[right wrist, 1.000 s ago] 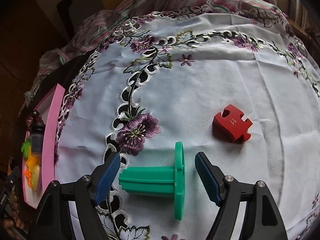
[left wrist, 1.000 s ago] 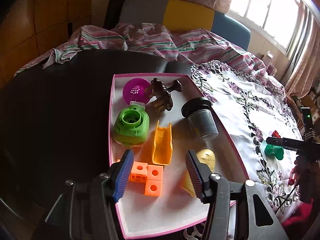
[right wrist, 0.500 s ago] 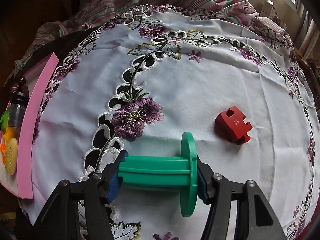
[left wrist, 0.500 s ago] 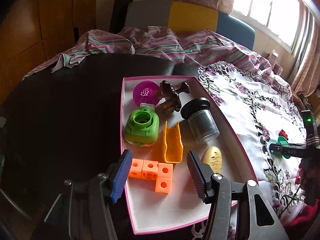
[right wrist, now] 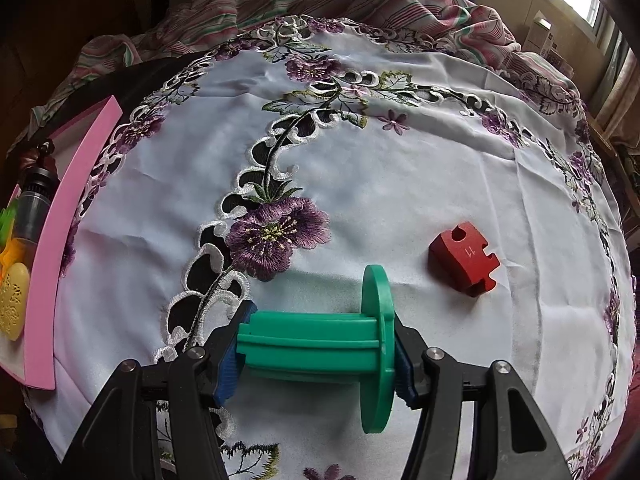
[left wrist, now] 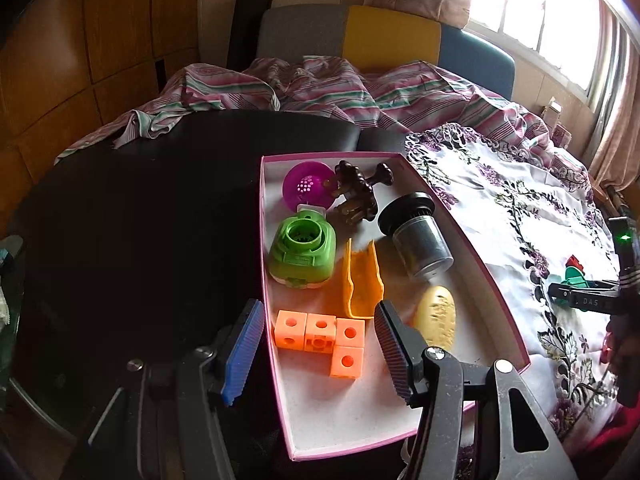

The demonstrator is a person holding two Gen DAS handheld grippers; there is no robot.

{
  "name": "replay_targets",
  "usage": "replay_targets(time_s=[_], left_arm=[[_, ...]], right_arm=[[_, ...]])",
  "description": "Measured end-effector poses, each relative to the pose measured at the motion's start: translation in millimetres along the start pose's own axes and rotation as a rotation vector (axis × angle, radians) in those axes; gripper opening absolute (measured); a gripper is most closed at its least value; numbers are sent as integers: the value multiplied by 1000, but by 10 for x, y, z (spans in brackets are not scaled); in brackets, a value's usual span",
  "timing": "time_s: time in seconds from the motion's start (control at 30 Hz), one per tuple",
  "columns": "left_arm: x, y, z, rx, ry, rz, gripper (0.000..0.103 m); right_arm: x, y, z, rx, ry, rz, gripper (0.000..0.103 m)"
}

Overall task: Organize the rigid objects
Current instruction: 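Hold the green spool in the right gripper while the left withdraws from the tray, then carry the green spool into the tray and open the right gripper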

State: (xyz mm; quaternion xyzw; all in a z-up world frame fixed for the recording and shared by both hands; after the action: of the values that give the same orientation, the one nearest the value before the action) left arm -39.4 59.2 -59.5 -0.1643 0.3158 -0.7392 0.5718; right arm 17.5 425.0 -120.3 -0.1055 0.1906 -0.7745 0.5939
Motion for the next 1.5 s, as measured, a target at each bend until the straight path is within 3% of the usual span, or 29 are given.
replay_targets(time_s=[0.27,0.43,0.57,0.7,0.9,1.13,1.27,1.5], left_arm=[[89,17,7,-5,-14,20,62],[174,19,12,-7,-26,31,62],[252,30,2,-2,-35,48,62],[305,38,7,-1,-40,59,62],[372,53,38,-7,-44,72,62],[404,51,56,-11,-51,76,62],[433,41,69,-14,-57,78,62],[490,47,72,-14,-62,90,62]], right_arm=[[145,-29,93,-42,-53,54,61],[302,14,75,-16,-73,121,61],[462,-21,266,-67,-132,147,61],[872,-59,510,-125,-221,220,60],[1670,-27,796,-179,-333,437,61],[2282,58,603,-117,-322,644,61],[2403,47,378,-62,-359,608,61],[2425,56,296,-80,-352,553,60]])
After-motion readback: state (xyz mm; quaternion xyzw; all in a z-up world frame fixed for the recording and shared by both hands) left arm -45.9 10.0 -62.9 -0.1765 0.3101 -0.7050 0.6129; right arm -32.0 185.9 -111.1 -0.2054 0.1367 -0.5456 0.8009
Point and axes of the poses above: each gripper's, at about its wrist camera, not at the fingertips, and z roughly against the way its jaws point, x to its left, y to its underside, the point moved 3 cm from there along -z, roughly the way its jaws point, and after that the axes turned 4 degrees about z, right-handed, at the moved point
